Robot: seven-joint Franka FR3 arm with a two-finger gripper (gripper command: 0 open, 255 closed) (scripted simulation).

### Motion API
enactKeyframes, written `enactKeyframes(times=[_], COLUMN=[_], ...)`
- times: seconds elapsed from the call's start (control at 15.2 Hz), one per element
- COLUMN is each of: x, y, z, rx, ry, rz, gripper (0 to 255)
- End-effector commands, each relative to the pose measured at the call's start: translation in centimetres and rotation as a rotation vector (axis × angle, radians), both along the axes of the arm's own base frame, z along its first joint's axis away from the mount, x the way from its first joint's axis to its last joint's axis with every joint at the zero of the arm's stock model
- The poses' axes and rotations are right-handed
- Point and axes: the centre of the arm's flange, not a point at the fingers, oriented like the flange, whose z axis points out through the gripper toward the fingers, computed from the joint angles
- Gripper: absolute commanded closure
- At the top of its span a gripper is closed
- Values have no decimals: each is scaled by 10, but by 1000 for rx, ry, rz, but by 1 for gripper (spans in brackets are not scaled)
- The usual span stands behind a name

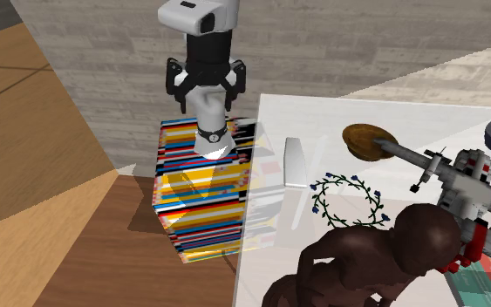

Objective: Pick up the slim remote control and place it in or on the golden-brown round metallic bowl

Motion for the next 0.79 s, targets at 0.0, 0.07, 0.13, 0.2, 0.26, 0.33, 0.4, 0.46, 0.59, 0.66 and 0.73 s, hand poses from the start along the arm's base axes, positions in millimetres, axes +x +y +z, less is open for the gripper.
enactKeyframes(times=[0.0,0.07,0.13,0.2,0.26,0.33,0.4,0.46,0.59,0.66,0.73], x=[0,-4,-7,-11,-14,-17,-20,-22,-27,-30,-32], y=[0,8,16,24,32,40,49,57,74,83,92], z=[0,-9,-18,-26,-35,-44,-52,-61,-78,-86,-95], rx=[0,7,13,20,27,34,40,47,60,67,74], ry=[0,-1,-2,-4,-5,-6,-7,-8,-11,-12,-13], rz=[0,-17,-35,-52,-70,-87,-104,-122,-157,-174,-191], gripper=[0,0,0,0,0,0,0,0,0,0,0])
